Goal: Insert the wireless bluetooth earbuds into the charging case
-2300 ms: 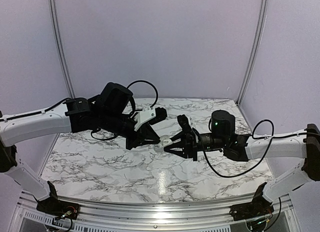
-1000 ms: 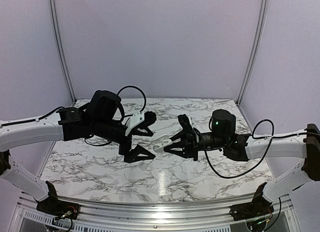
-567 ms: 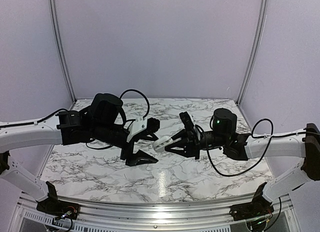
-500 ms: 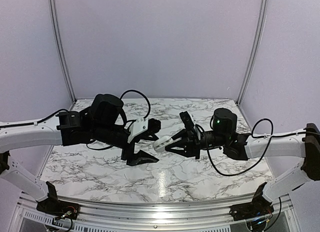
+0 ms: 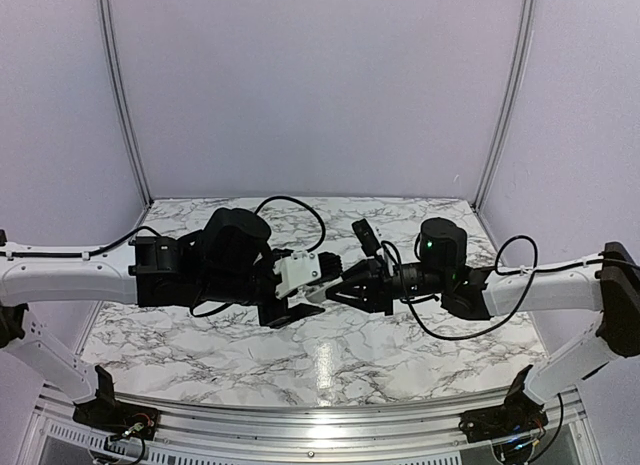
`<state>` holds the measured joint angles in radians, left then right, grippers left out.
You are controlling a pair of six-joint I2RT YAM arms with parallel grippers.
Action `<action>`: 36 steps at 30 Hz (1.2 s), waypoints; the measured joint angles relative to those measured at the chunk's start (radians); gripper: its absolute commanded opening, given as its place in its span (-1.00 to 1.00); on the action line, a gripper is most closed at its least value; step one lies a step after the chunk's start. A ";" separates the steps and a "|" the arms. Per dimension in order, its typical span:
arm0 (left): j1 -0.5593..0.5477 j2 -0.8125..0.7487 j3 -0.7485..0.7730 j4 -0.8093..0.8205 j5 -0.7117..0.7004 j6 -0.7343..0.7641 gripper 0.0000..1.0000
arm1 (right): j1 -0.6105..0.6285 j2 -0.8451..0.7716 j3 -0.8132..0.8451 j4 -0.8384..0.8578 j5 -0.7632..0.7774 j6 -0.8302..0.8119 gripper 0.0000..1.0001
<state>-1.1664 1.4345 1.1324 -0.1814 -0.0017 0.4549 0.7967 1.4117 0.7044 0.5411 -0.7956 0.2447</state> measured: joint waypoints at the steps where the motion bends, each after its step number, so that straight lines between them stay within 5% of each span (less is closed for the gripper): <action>1: -0.003 0.002 0.000 0.003 -0.017 0.004 0.17 | 0.001 0.000 0.000 0.002 0.005 0.015 -1.00; 18: -0.044 0.024 0.011 0.006 -0.207 0.047 -0.48 | 0.035 0.028 0.011 0.021 0.082 0.122 -1.00; 24: -0.061 0.025 0.011 0.007 -0.249 0.070 -0.41 | 0.035 0.029 0.011 0.029 0.084 0.122 -1.00; 29: -0.071 0.026 0.011 0.011 -0.286 0.084 0.28 | 0.035 0.035 0.011 0.044 0.087 0.126 -1.00; 32: -0.082 0.032 0.011 0.023 -0.306 0.111 0.96 | 0.037 0.035 0.016 0.053 0.095 0.150 -1.00; 36: -0.099 0.024 -0.011 0.072 -0.314 0.101 0.98 | 0.037 0.035 0.021 0.071 0.117 0.152 -1.00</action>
<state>-1.2655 1.4586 1.1217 -0.1097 -0.3157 0.5560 0.8333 1.4464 0.7250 0.6121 -0.6781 0.3969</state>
